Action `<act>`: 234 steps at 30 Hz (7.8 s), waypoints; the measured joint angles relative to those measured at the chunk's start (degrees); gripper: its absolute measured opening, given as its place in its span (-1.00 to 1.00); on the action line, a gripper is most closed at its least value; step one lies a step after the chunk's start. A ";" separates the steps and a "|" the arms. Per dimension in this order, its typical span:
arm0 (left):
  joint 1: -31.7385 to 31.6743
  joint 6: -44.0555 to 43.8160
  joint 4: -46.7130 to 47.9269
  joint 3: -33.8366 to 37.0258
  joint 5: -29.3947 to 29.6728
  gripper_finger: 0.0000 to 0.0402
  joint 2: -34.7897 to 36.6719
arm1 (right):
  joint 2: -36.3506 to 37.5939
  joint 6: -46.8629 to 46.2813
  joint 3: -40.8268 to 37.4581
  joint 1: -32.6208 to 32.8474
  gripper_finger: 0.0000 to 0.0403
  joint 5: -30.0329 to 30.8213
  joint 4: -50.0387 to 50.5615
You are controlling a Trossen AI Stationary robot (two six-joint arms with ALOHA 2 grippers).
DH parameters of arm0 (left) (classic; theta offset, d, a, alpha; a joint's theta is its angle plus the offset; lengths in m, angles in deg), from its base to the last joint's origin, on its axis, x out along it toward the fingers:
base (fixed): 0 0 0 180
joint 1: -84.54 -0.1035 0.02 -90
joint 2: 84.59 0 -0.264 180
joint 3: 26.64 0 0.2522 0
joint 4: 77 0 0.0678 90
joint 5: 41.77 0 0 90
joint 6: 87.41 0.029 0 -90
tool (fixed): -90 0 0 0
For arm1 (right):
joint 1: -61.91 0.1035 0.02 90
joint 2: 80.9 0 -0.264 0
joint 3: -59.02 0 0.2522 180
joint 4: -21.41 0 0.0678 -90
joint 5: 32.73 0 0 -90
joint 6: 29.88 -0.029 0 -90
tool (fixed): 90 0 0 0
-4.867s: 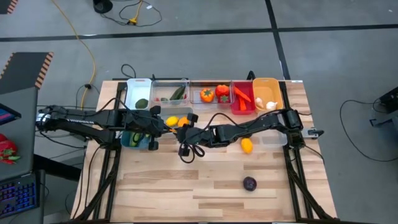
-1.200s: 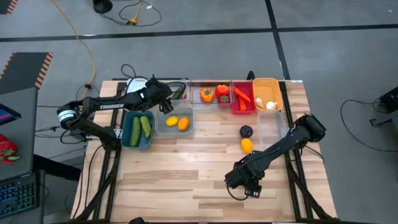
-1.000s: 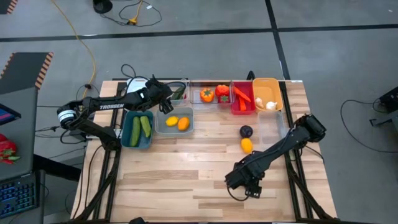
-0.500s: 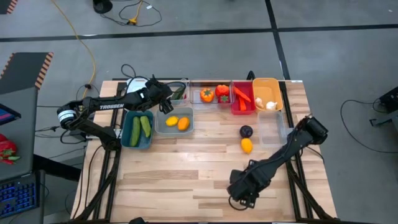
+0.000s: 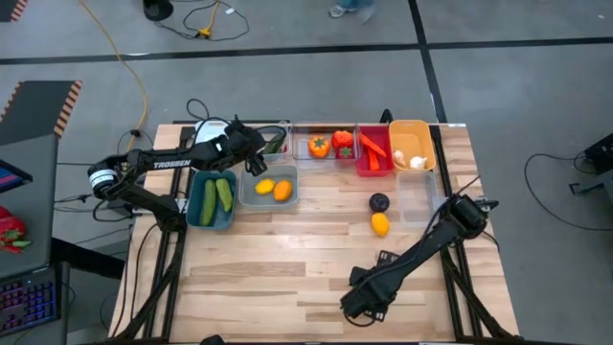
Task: Sort produce into baskets
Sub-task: Put the bottom black plum into the bottom transparent bin, then put the lemon into the gray bin
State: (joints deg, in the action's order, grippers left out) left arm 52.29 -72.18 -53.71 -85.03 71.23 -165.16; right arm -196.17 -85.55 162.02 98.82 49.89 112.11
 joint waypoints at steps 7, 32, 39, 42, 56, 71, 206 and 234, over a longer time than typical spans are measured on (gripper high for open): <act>0.00 0.00 0.01 0.00 -0.19 0.21 0.01 | -0.34 -1.18 -0.74 -0.57 0.86 0.06 1.59; 0.02 0.02 0.01 0.00 -0.17 0.21 0.02 | -0.34 -2.84 -7.28 -0.69 0.60 0.02 -3.04; 0.02 0.02 0.01 0.00 -0.16 0.21 0.02 | 0.33 -2.82 -7.28 -0.70 0.42 0.00 -1.38; 0.02 0.04 0.01 0.00 -0.17 0.21 0.02 | 2.53 -2.55 -7.28 -1.14 0.42 0.00 1.81; 0.08 0.12 -0.03 0.00 -0.15 0.21 0.02 | 24.92 -4.17 -14.28 -11.28 0.42 19.46 13.10; 0.11 0.20 -0.01 0.00 -0.15 0.21 0.02 | 41.04 2.19 -30.64 -26.86 0.42 19.42 13.15; 47.78 2.36 10.66 -26.10 -13.85 0.21 -0.15 | 18.67 36.12 4.48 -22.87 0.29 9.28 -37.26; 47.69 -2.36 10.86 -26.10 -12.26 0.21 -0.11 | 18.65 36.24 4.48 -23.57 0.30 8.66 -38.63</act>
State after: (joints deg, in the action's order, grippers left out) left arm 99.99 -74.55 -42.85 -111.12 58.97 -165.27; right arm -177.52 -49.30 166.50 75.25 58.55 73.48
